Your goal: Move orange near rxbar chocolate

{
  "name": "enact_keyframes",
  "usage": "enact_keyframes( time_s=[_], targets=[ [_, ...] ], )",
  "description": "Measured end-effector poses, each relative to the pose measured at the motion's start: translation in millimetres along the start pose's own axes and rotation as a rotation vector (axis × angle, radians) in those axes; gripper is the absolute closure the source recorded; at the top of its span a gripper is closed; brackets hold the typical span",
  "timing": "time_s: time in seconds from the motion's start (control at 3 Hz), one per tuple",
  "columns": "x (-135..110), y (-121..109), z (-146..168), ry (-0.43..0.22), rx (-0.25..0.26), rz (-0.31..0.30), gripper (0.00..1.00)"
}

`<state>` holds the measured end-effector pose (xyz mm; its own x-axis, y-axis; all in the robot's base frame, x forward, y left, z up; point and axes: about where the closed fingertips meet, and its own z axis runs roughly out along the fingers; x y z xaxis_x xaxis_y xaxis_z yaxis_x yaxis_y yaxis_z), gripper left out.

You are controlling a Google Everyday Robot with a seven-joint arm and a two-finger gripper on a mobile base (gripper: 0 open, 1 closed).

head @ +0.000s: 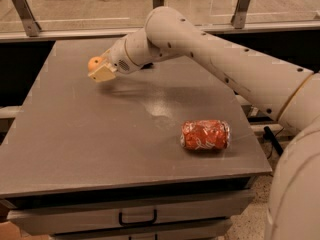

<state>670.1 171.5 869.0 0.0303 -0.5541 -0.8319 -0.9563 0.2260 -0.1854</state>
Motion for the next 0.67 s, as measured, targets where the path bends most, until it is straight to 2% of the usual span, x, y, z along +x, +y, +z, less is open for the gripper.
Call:
enact_keyframes(
  time_s=[0.33, 0.67],
  targets=[
    [0, 0, 0, 0.0, 0.0, 0.0, 1.0],
    [14, -16, -18, 0.032, 0.072, 0.011, 1.0]
  ],
)
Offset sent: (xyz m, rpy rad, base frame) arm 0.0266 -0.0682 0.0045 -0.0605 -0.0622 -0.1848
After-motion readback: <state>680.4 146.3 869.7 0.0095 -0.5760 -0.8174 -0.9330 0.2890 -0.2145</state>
